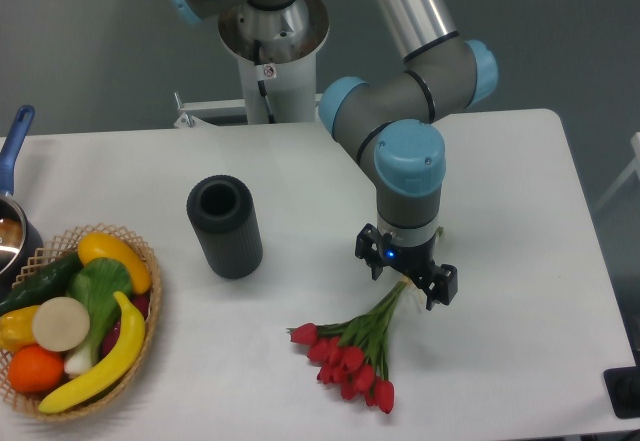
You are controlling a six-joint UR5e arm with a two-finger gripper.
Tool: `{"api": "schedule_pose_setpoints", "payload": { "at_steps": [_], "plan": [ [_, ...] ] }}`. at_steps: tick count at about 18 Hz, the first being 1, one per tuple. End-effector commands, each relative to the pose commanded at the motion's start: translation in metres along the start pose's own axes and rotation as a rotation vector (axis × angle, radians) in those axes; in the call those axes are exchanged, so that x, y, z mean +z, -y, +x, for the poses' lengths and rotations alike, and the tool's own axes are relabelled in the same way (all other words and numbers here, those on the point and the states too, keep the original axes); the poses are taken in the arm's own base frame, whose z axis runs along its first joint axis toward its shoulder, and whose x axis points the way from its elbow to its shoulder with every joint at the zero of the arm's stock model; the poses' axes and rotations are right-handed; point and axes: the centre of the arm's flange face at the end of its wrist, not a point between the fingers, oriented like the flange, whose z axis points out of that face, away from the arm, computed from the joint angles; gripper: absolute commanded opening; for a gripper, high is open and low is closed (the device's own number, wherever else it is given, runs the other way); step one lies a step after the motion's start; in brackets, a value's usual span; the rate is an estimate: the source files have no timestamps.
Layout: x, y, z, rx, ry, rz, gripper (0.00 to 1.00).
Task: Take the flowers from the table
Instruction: 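Move the open gripper over the green tulip stems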
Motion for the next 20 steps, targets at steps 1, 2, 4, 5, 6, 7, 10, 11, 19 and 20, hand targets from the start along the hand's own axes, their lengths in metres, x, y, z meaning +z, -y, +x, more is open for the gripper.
{"api": "schedule_pose_setpoints", "payload": {
  "at_steps": [1,2,4,5,6,7,10,11,19,20],
  "plan": [
    [0.0,0.001,0.001,-0.003,0.001,-0.001,1.0],
    [0.003,0.0,0.001,-0.005,-0.003,-0.004,1.0],
    [0.006,-0.001,0.006,-0.023,-0.011,-0.008,1.0],
    [0.004,-0.001,0.006,-0.041,-0.011,-0.005,1.0],
    [0.003,0.0,0.006,-0.067,-0.013,-0.002,1.0],
    [0.005,-0.002,0.009,-0.106,-0.019,0.003,1.0],
    [0.015,-0.004,0.02,-0.15,0.011,0.03,1.0],
    [0.013,-0.003,0.023,-0.148,0.024,0.035,1.0],
    [0.036,0.005,0.019,-0.121,0.004,0.015,1.0],
    [0.043,0.005,0.018,-0.122,-0.003,0.009,1.0]
  ]
}}
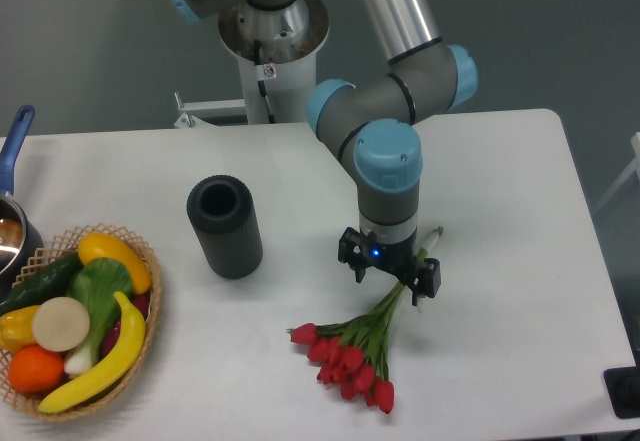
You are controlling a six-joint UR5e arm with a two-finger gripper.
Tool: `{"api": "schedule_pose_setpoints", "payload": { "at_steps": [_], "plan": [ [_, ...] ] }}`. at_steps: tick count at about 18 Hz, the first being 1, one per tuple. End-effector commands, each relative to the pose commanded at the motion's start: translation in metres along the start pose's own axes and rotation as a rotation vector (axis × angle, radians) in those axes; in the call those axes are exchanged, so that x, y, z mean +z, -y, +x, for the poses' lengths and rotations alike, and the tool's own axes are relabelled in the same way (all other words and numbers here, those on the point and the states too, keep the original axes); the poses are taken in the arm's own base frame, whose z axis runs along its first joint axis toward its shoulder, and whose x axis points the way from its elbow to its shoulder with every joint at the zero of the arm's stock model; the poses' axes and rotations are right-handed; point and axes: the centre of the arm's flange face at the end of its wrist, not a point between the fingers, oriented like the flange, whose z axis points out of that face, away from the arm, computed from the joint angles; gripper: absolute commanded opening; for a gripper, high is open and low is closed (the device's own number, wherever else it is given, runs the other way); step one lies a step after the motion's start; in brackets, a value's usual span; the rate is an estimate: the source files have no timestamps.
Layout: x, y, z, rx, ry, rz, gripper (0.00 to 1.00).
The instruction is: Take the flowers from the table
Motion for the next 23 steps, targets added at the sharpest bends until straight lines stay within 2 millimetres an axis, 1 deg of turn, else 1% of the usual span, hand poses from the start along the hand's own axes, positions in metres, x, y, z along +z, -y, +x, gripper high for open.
{"api": "schedule_pose_setpoints", "payload": {
  "at_steps": [2,4,5,6,10,11,13,14,15,16,17,19,20,23],
  "plan": [
    [0.015,0.012,0.013,0.022,-0.021,-0.004,1.0],
    [0.021,0.016,0.008,0.025,-0.021,-0.002,1.0],
    [0.026,0.019,0.004,0.025,-0.024,-0.004,1.0],
    [0.028,0.022,-0.001,0.024,-0.019,0.0,1.0],
    [0.035,0.023,0.004,0.03,-0.033,-0.007,1.0],
    [0.033,0.024,0.004,0.031,-0.028,-0.003,0.94],
    [0.034,0.026,0.003,0.034,-0.027,-0.002,0.64],
    [0.041,0.027,0.004,0.036,-0.034,-0.007,0.5],
    [0.042,0.027,0.005,0.037,-0.037,-0.006,0.29],
    [0.041,0.028,0.005,0.04,-0.039,-0.004,0.04],
    [0.04,0.027,0.005,0.045,-0.038,-0.004,0.0],
    [0.042,0.024,0.008,0.049,-0.045,-0.01,0.0],
    [0.039,0.024,0.009,0.043,-0.041,-0.011,0.0],
    [0.022,0.025,0.009,0.028,-0.022,-0.007,0.0]
  ]
}}
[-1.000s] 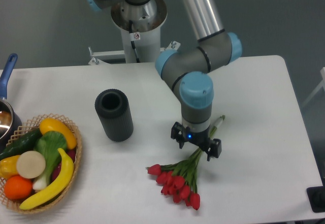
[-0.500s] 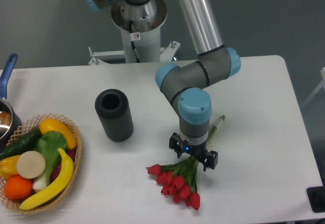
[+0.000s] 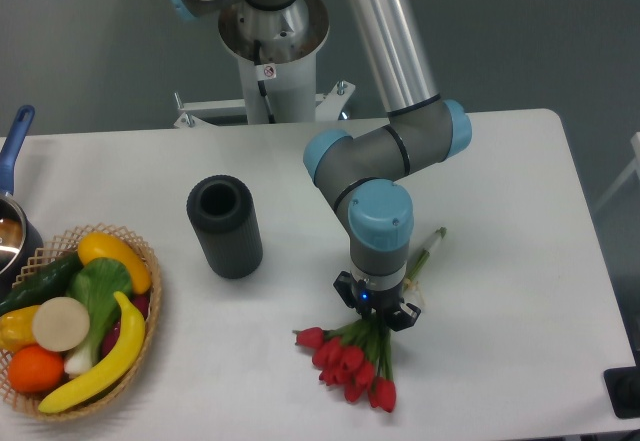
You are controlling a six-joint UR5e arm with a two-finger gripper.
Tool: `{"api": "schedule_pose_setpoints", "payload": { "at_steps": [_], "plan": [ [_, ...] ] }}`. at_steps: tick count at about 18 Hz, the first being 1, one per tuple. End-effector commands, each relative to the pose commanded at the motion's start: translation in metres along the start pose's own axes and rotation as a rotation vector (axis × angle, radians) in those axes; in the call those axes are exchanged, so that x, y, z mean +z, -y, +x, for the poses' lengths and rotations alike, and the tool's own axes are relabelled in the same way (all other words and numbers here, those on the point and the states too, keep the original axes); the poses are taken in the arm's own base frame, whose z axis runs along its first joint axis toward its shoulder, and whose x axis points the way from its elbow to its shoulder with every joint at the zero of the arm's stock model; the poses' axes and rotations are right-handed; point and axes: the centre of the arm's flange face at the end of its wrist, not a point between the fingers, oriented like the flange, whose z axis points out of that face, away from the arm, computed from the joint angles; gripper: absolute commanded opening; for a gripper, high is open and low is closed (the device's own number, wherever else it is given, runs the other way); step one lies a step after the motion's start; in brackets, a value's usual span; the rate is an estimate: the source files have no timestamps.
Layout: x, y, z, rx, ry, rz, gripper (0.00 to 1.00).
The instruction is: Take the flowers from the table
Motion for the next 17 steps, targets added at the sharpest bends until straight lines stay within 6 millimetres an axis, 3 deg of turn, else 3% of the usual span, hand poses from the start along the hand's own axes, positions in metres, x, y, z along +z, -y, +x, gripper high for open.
{"api": "schedule_pose_setpoints", "payload": {
  "at_steps": [4,8,17],
  "plan": [
    [-0.016,-0.001,-0.007,-0.007,0.02,0.011,0.0],
    [-0.053,-0.014,-0.025,-0.026,0.063,0.033,0.0],
    [-0.094,0.001,-0.043,-0.015,-0.001,-0.006,0.0]
  ]
}}
